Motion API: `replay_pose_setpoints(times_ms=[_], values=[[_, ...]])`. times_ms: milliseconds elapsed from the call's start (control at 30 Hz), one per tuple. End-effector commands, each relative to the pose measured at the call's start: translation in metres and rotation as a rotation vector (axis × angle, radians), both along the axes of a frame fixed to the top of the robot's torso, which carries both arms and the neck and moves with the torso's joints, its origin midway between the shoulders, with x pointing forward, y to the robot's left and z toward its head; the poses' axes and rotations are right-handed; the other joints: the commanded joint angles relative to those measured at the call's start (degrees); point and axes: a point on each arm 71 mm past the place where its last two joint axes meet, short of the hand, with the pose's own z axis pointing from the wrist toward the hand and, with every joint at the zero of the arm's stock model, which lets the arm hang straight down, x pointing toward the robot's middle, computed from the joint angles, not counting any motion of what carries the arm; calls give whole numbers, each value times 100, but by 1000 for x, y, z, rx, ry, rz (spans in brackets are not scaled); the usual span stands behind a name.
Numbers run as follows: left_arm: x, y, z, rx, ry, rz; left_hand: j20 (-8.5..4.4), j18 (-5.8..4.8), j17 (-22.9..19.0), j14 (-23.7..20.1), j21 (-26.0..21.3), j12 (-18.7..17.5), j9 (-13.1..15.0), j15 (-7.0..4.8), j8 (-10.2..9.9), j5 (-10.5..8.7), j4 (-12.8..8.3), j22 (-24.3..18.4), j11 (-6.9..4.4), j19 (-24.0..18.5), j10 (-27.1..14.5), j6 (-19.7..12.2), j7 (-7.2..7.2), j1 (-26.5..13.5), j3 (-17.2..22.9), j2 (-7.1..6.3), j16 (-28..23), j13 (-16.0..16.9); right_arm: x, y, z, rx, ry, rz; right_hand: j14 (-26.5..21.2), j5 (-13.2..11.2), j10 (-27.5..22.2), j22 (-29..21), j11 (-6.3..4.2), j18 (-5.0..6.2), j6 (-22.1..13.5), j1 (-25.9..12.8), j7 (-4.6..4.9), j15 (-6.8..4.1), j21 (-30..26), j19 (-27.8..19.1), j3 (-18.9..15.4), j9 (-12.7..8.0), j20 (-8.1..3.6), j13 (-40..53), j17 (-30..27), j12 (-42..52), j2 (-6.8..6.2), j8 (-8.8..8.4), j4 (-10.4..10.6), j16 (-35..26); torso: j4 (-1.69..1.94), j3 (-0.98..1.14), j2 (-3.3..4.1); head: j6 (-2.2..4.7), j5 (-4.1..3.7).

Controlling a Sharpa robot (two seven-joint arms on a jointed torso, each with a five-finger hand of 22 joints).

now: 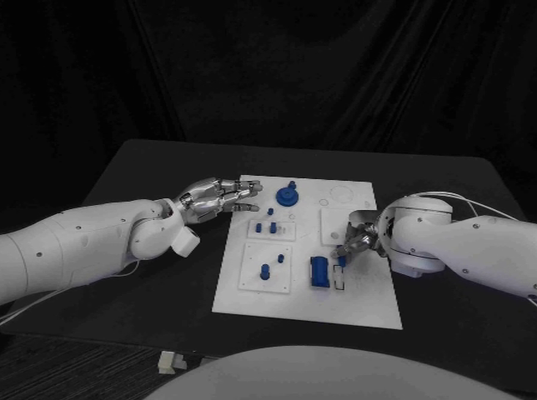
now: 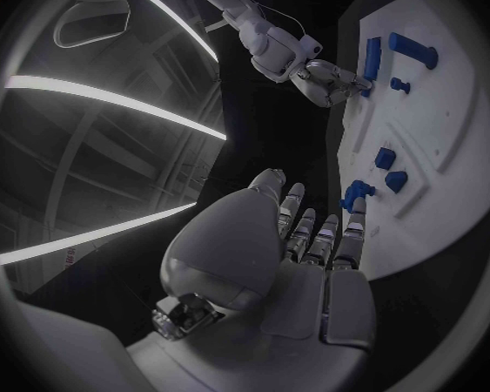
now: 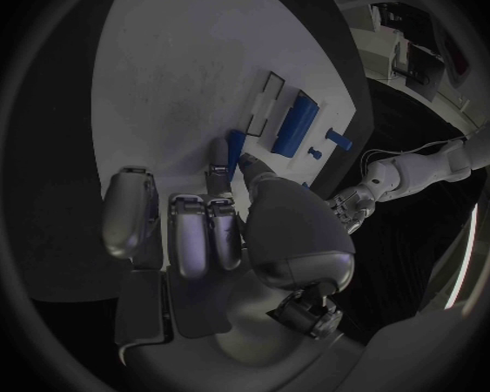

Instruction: Assemble the parts on the task board

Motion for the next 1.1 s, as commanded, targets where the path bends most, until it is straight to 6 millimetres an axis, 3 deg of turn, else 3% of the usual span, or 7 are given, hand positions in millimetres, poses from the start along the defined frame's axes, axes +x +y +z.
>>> replay_pose_setpoints(times_ms=[33, 267, 467, 800, 1100], values=[[-1, -3, 0, -18, 8, -14, -8, -59, 5, 30, 15, 34, 5, 23, 34, 32, 4, -6, 33, 49, -3, 30, 13, 3, 28, -38, 19, 9, 0, 5, 0, -61, -49, 59, 506, 168, 579, 931, -21, 75, -54, 109, -31, -4, -45, -6, 65, -89, 10, 1508, 972, 14, -18, -71, -103, -38, 2, 3, 5, -1, -9], [-1, -2, 0, -14, 13, -15, -8, -58, 7, 38, 17, 43, 6, 26, 39, 33, 6, -3, 40, 53, 7, 43, 20, 1, 39, -41, 27, 10, -3, 15, 1, -86, -99, 108, 497, 302, 579, 925, -5, 77, -125, 420, -10, 6, -80, -11, 276, -157, 14, 1508, 926, 14, -146, -116, -452, -54, 5, 6, 9, -1, -24], [-2, -2, 0, -12, 17, -18, -8, -57, 8, 43, 17, 54, 7, 28, 42, 34, 6, -4, 46, 55, 15, 50, 23, -1, 47, -44, 32, 11, -7, 23, 3, -124, -147, 173, 490, 274, 579, 917, 23, 81, -179, 617, 22, 28, -119, -19, 414, -222, 32, 1508, 891, 14, -254, -132, -709, -68, 2, 5, 2, -1, -33], [-2, -3, -1, -11, 22, -23, -8, -57, 8, 43, 17, 54, 7, 28, 42, 34, 6, -4, 46, 55, 15, 50, 23, -1, 47, -44, 32, 11, -12, 25, 4, -134, -163, 200, 486, 662, 579, 917, 63, 83, -169, 849, 65, 62, -146, -20, 672, -289, 62, 1508, 871, 14, -297, -101, -1068, -76, 1, 6, 2, -1, -24], [-2, -2, 0, -8, 18, -15, -9, -56, 10, 53, 22, 65, 5, 31, 42, 33, 6, 10, 50, 66, 24, 43, 27, -3, 56, -52, 43, 12, -16, 22, 5, -90, -151, 167, 485, 927, 579, 927, 84, 80, -63, 926, 86, 77, -139, -13, 951, -265, 75, 1508, 868, 14, -346, -17, -1390, -76, 1, 6, 3, -1, -62]])
